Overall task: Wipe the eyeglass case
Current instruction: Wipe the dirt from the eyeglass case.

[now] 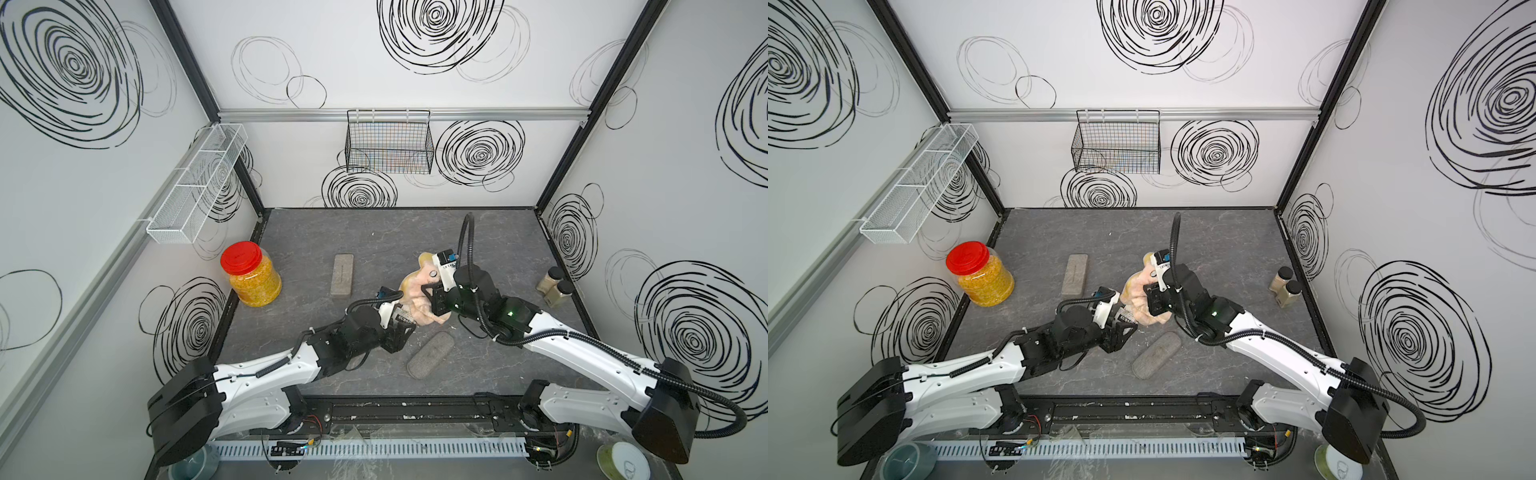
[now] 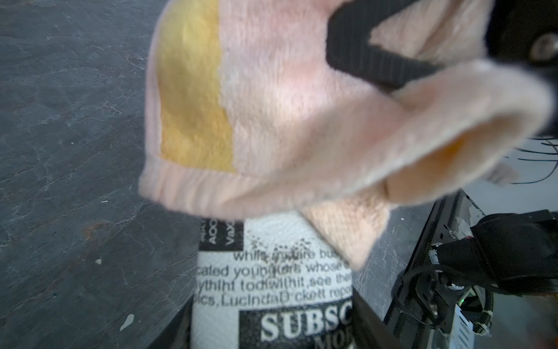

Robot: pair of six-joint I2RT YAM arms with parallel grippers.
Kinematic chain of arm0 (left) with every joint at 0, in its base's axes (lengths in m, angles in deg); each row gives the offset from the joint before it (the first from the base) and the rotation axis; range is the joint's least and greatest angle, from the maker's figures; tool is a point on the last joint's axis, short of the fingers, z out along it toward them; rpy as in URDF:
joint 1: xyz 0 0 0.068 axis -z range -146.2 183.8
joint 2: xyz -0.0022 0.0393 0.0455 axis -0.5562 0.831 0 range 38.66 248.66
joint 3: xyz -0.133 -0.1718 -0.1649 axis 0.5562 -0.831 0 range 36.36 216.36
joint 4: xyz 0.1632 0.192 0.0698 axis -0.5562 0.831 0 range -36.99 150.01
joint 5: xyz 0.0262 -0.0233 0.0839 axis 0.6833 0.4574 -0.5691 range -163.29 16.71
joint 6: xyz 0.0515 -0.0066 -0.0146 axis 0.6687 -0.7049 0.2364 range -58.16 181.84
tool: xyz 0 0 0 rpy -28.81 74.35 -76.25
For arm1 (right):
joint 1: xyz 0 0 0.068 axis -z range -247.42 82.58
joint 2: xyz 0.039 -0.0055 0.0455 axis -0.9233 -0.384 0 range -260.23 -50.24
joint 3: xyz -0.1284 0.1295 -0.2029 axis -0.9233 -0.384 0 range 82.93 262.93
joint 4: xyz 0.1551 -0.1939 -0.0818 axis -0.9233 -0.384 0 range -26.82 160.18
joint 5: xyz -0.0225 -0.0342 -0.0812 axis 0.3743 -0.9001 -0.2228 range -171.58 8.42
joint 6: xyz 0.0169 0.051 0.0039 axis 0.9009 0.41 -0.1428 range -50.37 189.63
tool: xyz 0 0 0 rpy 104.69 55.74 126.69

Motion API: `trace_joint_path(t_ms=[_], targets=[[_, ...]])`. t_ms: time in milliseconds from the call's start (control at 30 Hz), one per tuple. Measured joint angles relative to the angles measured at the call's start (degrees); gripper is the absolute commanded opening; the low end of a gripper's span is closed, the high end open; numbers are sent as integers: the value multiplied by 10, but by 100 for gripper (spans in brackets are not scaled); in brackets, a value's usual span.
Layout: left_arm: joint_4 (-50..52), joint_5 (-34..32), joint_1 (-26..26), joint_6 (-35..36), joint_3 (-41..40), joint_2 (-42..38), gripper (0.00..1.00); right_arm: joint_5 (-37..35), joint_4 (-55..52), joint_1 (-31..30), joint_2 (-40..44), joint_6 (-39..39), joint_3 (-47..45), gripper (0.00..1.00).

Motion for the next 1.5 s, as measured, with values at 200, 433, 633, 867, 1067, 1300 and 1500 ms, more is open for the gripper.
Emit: trace_joint_path(t_ms=[200,433,633,867,1067,1300,1500], targets=[[-9,4,-3,-4,-9,-1,62,49,3,3,-7,-16,2,2],[-11,8,-3,-7,-10,3,62,52,-3,-11,-32,-28,17,1],[-14,8,-3,-6,-12,3,62,9,-14,-8,-26,-29,21,2],[-17,8,-3,-6,-12,3,62,68,-14,-19,-24,-40,21,1],[-16,9,-3,-6,-13,-8,62,73,-16,-33,-26,-40,27,1],[-15,8,-4,-7,-24,-31,62,2,-36,-3,-27,-21,49,1],[-15,8,-5,-9,-27,-37,62,43,-28,1,-27,-26,50,1]])
